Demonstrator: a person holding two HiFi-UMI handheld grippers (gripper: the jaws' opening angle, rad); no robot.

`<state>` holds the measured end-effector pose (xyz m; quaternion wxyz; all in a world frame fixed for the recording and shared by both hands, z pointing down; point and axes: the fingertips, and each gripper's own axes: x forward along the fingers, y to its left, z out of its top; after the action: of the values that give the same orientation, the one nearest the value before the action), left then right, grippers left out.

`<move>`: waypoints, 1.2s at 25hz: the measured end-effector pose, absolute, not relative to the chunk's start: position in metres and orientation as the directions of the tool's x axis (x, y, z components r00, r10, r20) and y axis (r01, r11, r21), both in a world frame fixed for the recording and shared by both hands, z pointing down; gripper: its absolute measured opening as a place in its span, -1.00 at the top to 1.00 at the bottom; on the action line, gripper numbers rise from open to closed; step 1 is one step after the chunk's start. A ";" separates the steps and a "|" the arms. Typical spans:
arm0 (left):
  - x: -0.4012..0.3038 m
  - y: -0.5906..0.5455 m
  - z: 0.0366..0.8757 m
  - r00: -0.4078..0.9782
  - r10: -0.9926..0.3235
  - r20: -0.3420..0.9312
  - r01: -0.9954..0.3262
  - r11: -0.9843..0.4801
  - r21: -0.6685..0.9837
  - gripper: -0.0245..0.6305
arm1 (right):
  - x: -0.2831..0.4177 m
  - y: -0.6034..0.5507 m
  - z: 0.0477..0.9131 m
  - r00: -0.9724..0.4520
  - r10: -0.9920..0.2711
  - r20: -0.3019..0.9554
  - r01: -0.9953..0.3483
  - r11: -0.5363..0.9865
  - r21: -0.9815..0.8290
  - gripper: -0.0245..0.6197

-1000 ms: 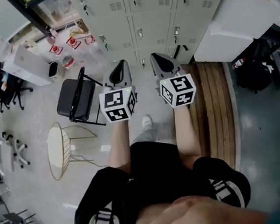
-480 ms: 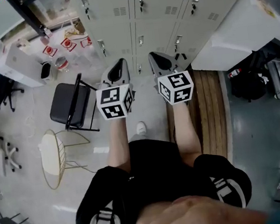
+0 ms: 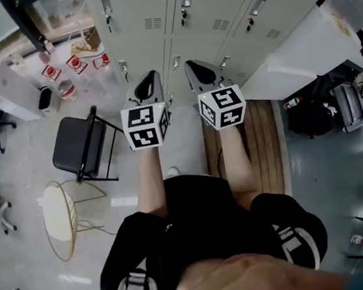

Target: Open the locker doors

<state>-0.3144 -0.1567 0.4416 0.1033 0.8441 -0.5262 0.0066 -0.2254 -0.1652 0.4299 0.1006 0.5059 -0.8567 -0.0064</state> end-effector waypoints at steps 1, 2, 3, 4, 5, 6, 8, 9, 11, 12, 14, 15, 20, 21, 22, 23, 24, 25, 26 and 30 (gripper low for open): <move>-0.313 -0.160 0.441 0.450 -0.885 0.116 -0.887 -0.430 0.167 0.90 | -0.226 -0.168 0.429 -0.472 -0.866 0.164 -0.864 0.491 0.109 0.87; -0.311 -0.163 0.441 0.455 -0.883 0.114 -0.885 -0.435 0.167 0.90 | -0.226 -0.171 0.429 -0.471 -0.867 0.164 -0.864 0.490 0.112 0.87; -0.309 -0.166 0.442 0.461 -0.880 0.114 -0.882 -0.441 0.165 0.90 | -0.225 -0.173 0.430 -0.466 -0.869 0.166 -0.866 0.486 0.117 0.87; -0.307 -0.168 0.442 0.468 -0.876 0.116 -0.879 -0.448 0.163 0.90 | -0.222 -0.175 0.431 -0.460 -0.872 0.167 -0.869 0.481 0.119 0.87; -0.304 -0.170 0.443 0.475 -0.872 0.117 -0.876 -0.455 0.162 0.90 | -0.219 -0.177 0.431 -0.453 -0.875 0.170 -0.872 0.475 0.118 0.87; -0.301 -0.171 0.443 0.481 -0.869 0.117 -0.872 -0.461 0.163 0.90 | -0.217 -0.179 0.432 -0.447 -0.878 0.173 -0.876 0.468 0.116 0.87; -0.296 -0.173 0.443 0.492 -0.863 0.116 -0.866 -0.472 0.167 0.90 | -0.212 -0.182 0.431 -0.435 -0.883 0.175 -0.882 0.457 0.115 0.87; -0.294 -0.174 0.443 0.497 -0.860 0.115 -0.863 -0.476 0.169 0.90 | -0.211 -0.183 0.430 -0.433 -0.884 0.175 -0.883 0.455 0.114 0.87; -0.290 -0.177 0.446 0.505 -0.855 0.118 -0.859 -0.483 0.173 0.90 | -0.211 -0.185 0.434 -0.432 -0.884 0.181 -0.882 0.455 0.118 0.87; -0.289 -0.179 0.450 0.508 -0.852 0.123 -0.856 -0.485 0.176 0.90 | -0.212 -0.186 0.438 -0.431 -0.882 0.190 -0.881 0.457 0.122 0.87; -0.286 -0.182 0.459 0.513 -0.847 0.138 -0.854 -0.488 0.182 0.90 | -0.211 -0.187 0.447 -0.432 -0.877 0.207 -0.881 0.460 0.109 0.87; -0.284 -0.184 0.463 0.515 -0.844 0.147 -0.853 -0.488 0.185 0.90 | -0.209 -0.188 0.450 -0.435 -0.875 0.210 -0.883 0.461 0.088 0.87; -0.269 -0.200 0.481 0.523 -0.836 0.166 -0.847 -0.487 0.215 0.90 | -0.193 -0.202 0.459 -0.421 -0.886 0.194 -0.900 0.435 0.036 0.87; -0.266 -0.203 0.485 0.524 -0.835 0.169 -0.846 -0.487 0.218 0.90 | -0.189 -0.206 0.463 -0.412 -0.890 0.196 -0.904 0.427 0.040 0.87; -0.263 -0.207 0.489 0.526 -0.833 0.174 -0.845 -0.487 0.219 0.90 | -0.186 -0.210 0.468 -0.403 -0.893 0.200 -0.907 0.419 0.042 0.87; -0.260 -0.210 0.493 0.526 -0.831 0.180 -0.845 -0.488 0.219 0.90 | -0.182 -0.214 0.471 -0.397 -0.895 0.203 -0.909 0.413 0.045 0.87; -0.258 -0.214 0.496 0.526 -0.830 0.186 -0.846 -0.487 0.218 0.90 | -0.180 -0.219 0.474 -0.392 -0.896 0.206 -0.911 0.410 0.048 0.87; -0.256 -0.220 0.497 0.523 -0.831 0.189 -0.848 -0.485 0.214 0.90 | -0.178 -0.225 0.475 -0.389 -0.898 0.207 -0.912 0.408 0.054 0.87; -0.256 -0.226 0.496 0.519 -0.833 0.191 -0.851 -0.482 0.209 0.90 | -0.178 -0.233 0.475 -0.387 -0.898 0.207 -0.911 0.407 0.061 0.87; -0.257 -0.256 0.487 0.499 -0.842 0.205 -0.865 -0.470 0.177 0.90 | -0.179 -0.263 0.472 -0.378 -0.904 0.201 -0.911 0.402 0.095 0.87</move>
<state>-0.2568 -0.2565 0.4872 0.1291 0.8561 -0.4984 0.0447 -0.1789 -0.2633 0.4716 0.1106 0.5464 -0.8300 0.0157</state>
